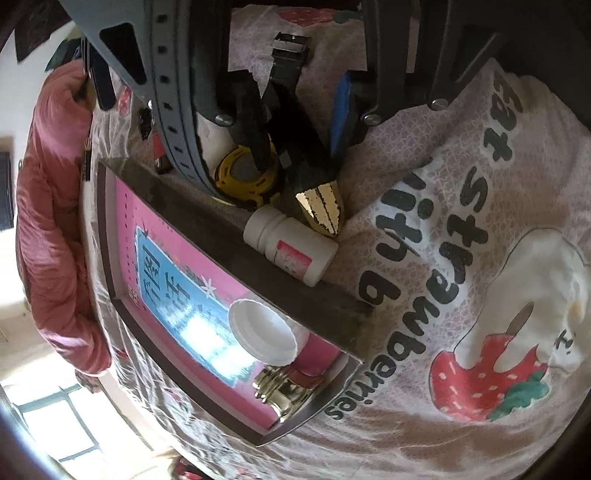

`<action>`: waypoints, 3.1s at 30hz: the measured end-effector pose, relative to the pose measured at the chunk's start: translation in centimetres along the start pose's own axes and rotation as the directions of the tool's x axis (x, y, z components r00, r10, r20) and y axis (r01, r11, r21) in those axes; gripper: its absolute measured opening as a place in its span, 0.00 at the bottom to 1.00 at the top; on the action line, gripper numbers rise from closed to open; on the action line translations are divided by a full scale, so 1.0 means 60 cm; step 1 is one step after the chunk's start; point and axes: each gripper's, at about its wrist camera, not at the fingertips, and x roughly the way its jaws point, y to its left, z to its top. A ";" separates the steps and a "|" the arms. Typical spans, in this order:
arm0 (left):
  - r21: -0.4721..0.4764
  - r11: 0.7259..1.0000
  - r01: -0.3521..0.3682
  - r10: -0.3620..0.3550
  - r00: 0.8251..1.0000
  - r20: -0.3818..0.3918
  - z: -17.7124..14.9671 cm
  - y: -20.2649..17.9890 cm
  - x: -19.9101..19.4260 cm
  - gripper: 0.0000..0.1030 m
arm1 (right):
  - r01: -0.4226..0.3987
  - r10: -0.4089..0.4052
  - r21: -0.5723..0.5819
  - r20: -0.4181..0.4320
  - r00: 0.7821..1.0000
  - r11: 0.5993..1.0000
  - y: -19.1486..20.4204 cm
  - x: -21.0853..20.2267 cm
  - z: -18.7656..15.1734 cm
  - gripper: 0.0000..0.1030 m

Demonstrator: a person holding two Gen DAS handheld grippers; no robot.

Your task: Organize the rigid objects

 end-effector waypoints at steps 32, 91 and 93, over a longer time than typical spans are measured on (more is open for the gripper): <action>0.205 0.978 -0.029 0.022 0.999 0.039 -0.022 0.003 -0.002 0.28 | -0.017 -0.017 -0.188 -0.179 0.984 0.982 0.006 0.133 0.008 0.30; 0.322 0.947 0.007 -0.050 0.991 0.126 -0.045 -0.015 -0.039 0.22 | -0.065 0.024 -0.244 -0.168 0.986 0.967 0.026 0.121 -0.004 0.29; 0.325 0.946 0.006 -0.052 0.990 0.131 -0.044 -0.017 -0.039 0.22 | -0.068 0.028 -0.244 -0.161 0.987 0.968 0.026 0.122 -0.003 0.23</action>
